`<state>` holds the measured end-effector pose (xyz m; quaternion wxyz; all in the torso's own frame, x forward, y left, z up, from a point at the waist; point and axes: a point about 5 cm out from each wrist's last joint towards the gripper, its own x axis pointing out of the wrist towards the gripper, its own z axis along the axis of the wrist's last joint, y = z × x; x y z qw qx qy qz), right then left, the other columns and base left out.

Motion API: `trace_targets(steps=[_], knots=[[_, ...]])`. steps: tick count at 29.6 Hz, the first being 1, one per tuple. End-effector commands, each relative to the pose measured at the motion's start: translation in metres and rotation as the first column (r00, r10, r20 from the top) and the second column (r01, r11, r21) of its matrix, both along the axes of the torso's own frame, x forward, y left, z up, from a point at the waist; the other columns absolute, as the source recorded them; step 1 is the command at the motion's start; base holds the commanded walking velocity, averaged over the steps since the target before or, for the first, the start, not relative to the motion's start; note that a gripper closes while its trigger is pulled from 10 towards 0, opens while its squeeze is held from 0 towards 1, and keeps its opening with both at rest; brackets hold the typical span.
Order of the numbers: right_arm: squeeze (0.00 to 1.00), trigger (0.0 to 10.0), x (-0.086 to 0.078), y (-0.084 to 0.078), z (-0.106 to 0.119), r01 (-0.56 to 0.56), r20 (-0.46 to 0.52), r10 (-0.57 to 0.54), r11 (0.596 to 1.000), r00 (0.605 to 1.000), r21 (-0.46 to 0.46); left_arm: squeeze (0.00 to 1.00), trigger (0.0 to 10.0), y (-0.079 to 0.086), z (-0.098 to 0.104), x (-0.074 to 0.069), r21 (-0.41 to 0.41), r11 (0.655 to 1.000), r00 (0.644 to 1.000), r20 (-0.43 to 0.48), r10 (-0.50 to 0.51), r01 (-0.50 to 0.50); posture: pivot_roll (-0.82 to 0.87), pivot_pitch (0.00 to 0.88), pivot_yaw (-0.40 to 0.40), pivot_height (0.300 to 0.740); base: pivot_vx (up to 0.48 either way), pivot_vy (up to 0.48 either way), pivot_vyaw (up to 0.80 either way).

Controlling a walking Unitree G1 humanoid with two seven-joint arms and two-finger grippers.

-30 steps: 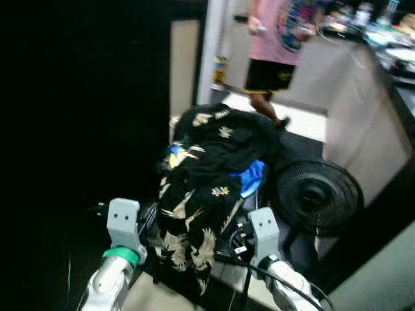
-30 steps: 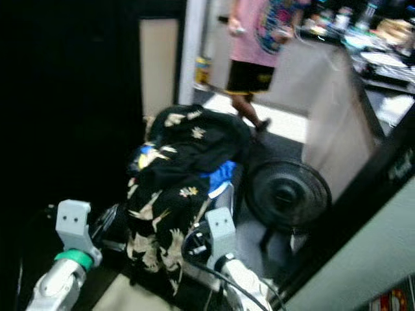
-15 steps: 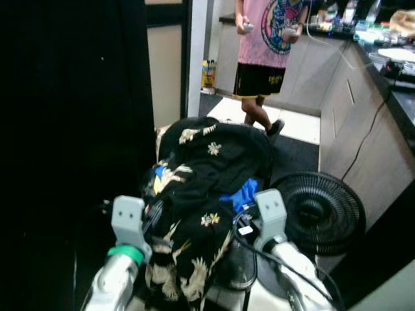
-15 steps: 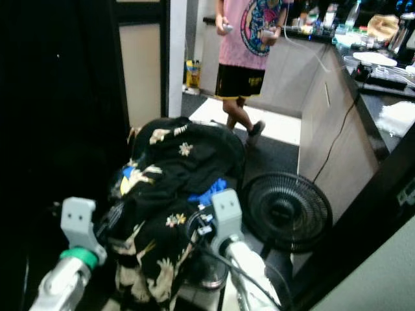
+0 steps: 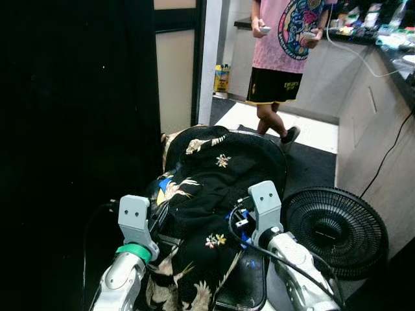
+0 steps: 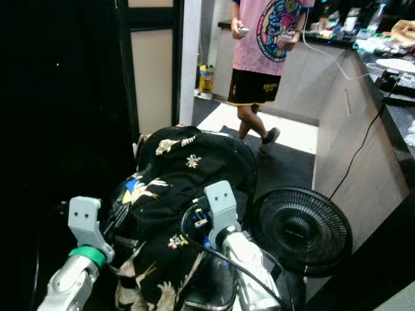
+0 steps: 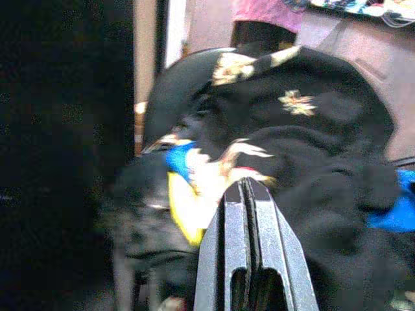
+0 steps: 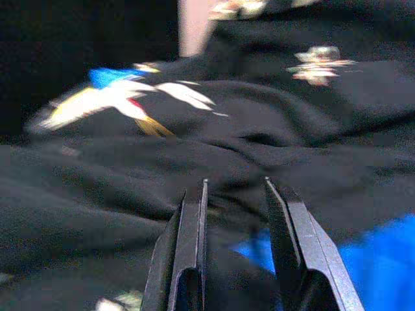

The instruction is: Clothes washing

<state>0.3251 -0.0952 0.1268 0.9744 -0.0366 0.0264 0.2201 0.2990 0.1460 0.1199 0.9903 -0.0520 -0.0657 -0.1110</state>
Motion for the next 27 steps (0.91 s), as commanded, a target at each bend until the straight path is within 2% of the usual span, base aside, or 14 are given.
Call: trace_targets(steps=[1,3,6,8,20,27], knots=[[0.00,10.0,0.0003,-0.0086,-0.0002,0.024,-0.011,-0.023,1.000,1.000,0.003,0.00,10.0,-0.0012,0.0006,-0.0006,-0.005,1.000,1.000,0.006,-0.009,0.009,-0.04,0.023,-0.010,0.740,0.311,0.000,-0.80],[0.00,10.0,0.0007,-0.0088,0.0005,0.032,-0.003,-0.032,0.999,0.999,0.005,0.00,10.0,0.0001,0.0006,-0.0009,-0.003,1.000,1.000,0.006,-0.006,0.006,-0.04,0.020,-0.010,0.740,0.308,0.000,-0.73],[0.00,10.0,0.0012,-0.0070,0.0018,0.028,0.004,-0.028,1.000,1.000,0.013,0.00,10.0,0.0020,0.0007,-0.0011,-0.004,1.000,1.000,0.004,-0.001,0.001,-0.04,0.016,-0.010,0.740,0.266,0.000,0.00],[0.00,10.0,0.0015,-0.0058,0.0026,0.029,-0.002,-0.029,0.999,1.000,0.031,0.00,10.0,0.0029,-0.0007,-0.0010,-0.024,1.000,1.000,-0.015,0.004,-0.004,-0.03,0.013,-0.009,0.740,0.000,0.000,0.00],[0.00,10.0,0.0017,-0.0079,0.0031,0.068,-0.006,-0.067,0.997,0.998,0.044,0.00,10.0,0.0000,0.0028,0.0025,-0.006,0.999,0.999,-0.006,-0.035,0.035,-0.05,0.014,0.021,0.740,0.000,0.000,0.00],[0.00,10.0,-0.0001,-0.0095,0.0054,0.076,-0.007,-0.076,0.993,0.997,0.088,0.00,10.0,-0.0023,0.0029,0.0033,-0.011,0.999,0.999,-0.005,-0.052,0.052,-0.05,0.022,0.017,0.740,0.000,0.000,0.00]])
